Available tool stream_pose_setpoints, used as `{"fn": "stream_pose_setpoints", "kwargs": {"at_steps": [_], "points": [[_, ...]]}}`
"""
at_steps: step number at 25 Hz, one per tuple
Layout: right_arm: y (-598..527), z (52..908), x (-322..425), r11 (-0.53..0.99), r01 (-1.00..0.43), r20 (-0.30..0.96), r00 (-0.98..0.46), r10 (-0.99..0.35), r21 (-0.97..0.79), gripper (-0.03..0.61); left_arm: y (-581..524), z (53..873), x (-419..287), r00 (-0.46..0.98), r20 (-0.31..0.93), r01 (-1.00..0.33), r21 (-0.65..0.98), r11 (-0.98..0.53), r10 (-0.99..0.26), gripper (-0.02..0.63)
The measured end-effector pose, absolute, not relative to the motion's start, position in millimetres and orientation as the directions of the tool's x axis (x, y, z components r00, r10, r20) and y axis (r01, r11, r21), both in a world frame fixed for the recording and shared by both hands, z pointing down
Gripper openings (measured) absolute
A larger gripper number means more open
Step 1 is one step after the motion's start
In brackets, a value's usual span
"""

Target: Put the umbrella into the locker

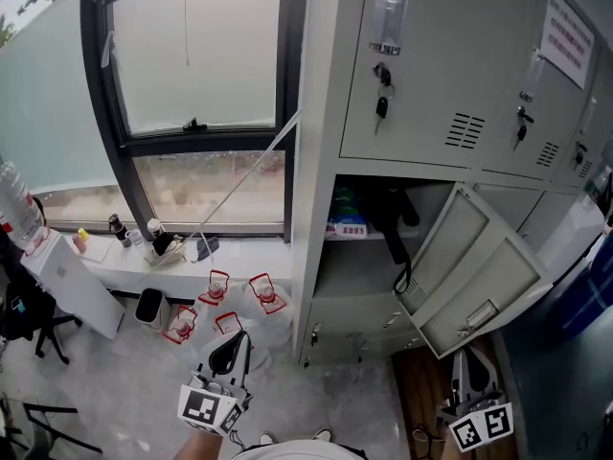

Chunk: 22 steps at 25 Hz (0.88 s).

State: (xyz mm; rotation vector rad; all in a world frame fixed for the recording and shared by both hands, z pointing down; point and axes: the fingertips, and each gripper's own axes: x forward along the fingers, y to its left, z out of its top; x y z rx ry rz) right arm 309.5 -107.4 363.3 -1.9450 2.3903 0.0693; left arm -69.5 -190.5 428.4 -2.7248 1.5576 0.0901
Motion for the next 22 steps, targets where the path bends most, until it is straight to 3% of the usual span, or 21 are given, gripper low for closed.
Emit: {"fn": "stream_pose_setpoints", "kwargs": {"at_steps": [6, 22], "points": [[-98, 366, 314, 0.102, -0.995, -0.108, -0.099, -0.989, -0.02, 0.018, -188, 429, -72, 0.495, -0.04, -0.867, 0.034, -0.497, -0.868, 0.023], [-93, 358, 324, 0.05, -0.998, -0.117, -0.052, -0.992, 0.023, 0.018, -171, 417, -94, 0.448, -0.055, -0.892, 0.034, -0.45, -0.893, 0.023]]}}
